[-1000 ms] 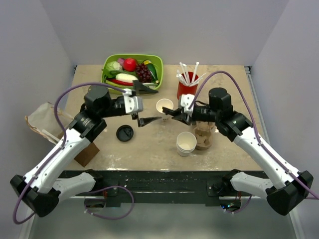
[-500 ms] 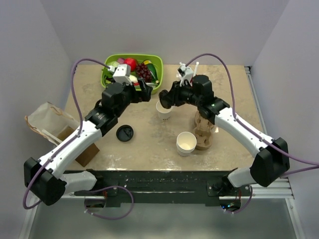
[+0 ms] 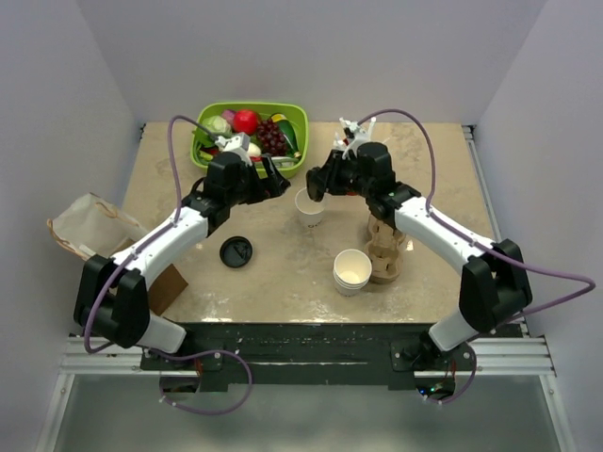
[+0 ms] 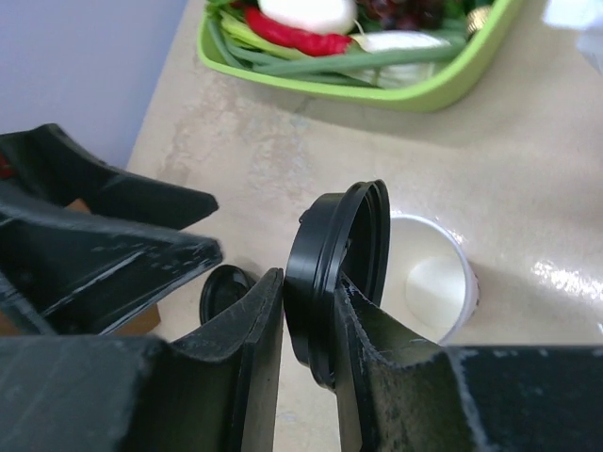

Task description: Pack the takeout coffee

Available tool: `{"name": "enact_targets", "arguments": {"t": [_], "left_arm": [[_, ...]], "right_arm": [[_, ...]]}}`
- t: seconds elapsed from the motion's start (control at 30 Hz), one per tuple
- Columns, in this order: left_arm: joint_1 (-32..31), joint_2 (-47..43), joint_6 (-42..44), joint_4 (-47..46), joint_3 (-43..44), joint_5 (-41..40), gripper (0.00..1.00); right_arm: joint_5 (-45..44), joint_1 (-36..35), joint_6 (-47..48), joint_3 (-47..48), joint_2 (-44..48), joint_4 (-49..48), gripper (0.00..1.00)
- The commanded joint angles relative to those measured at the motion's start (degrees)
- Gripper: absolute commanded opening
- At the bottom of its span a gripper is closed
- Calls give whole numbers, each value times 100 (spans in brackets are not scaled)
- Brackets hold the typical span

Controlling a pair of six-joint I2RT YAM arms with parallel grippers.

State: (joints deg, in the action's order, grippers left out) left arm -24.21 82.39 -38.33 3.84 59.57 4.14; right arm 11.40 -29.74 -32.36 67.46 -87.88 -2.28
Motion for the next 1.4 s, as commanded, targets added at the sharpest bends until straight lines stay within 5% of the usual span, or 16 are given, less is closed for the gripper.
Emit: {"name": "enact_targets", "arguments": {"t": [0.0,0.63,0.8,1.17,1.37], "left_arm": [[12,66,-70,-524,-24,587,100],[39,1033,167,-578,256,1115,95],[39,867,404,-85,328,544,97],[74,1279,836,1021,845,-571,96],[408,1884,352,1286,1056,-555,85]], "right_arm": [[-103,64,-236,-102,-220,-325,30],[170,143,-280,-163,-529,-361,37],[161,135,27,-128,-371,-308,41],[-1332,152,1020,-453,1008,26,81],[-2175,196,1337,-796,1623,211,91]]}}
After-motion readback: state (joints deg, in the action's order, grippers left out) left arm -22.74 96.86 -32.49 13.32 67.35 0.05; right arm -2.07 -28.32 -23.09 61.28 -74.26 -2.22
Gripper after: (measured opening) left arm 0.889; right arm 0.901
